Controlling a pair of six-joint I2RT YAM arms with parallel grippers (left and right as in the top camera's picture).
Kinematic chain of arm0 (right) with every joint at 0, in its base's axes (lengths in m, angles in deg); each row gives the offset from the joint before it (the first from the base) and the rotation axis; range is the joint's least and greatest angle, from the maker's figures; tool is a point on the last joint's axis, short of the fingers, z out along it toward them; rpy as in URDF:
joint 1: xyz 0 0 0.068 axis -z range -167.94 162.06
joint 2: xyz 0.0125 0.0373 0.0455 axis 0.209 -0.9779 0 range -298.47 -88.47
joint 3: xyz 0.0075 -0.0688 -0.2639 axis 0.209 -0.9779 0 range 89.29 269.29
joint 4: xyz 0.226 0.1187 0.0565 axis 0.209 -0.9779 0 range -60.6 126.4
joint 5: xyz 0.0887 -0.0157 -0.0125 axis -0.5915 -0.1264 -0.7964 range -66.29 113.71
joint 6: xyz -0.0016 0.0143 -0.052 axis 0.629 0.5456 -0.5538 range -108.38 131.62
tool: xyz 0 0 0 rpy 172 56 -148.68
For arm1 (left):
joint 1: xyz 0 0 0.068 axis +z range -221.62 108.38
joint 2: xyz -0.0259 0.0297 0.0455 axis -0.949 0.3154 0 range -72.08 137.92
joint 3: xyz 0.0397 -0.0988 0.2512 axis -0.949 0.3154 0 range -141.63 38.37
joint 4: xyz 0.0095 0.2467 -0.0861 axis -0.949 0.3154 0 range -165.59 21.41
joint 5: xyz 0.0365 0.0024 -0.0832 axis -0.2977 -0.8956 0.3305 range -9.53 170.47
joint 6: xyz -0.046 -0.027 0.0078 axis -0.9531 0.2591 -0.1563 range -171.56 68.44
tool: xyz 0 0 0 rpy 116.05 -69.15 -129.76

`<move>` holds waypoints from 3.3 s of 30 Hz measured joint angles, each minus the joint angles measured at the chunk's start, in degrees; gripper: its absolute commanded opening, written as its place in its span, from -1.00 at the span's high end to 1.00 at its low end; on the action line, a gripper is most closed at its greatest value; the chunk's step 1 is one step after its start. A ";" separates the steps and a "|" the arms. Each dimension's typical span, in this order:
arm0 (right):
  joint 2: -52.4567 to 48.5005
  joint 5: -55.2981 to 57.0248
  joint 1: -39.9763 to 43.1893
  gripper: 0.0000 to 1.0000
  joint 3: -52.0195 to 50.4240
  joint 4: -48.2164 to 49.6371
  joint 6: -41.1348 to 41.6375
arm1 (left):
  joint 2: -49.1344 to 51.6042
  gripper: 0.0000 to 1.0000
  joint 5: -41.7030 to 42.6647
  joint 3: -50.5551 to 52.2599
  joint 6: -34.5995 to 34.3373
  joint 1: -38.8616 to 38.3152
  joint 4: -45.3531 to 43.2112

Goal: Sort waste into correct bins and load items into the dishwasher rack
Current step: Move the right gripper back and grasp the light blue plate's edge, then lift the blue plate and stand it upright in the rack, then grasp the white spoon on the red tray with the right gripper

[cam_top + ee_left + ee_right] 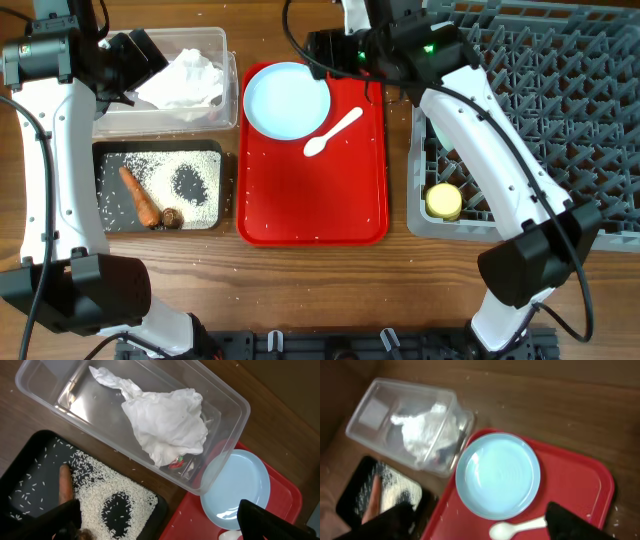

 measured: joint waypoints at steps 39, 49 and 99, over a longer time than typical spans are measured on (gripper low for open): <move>17.25 34.60 22.23 0.91 2.82 -27.23 1.20 | 0.00 -1.00 0.00 0.00 -0.02 0.00 0.02; 6.73 60.19 26.91 0.92 -4.81 -19.45 1.11 | 0.00 -1.00 0.00 0.00 -0.02 -0.02 0.02; -24.28 -0.83 -5.90 -0.09 -2.93 -13.16 34.91 | 0.00 -1.00 0.00 0.00 -0.02 -0.02 0.02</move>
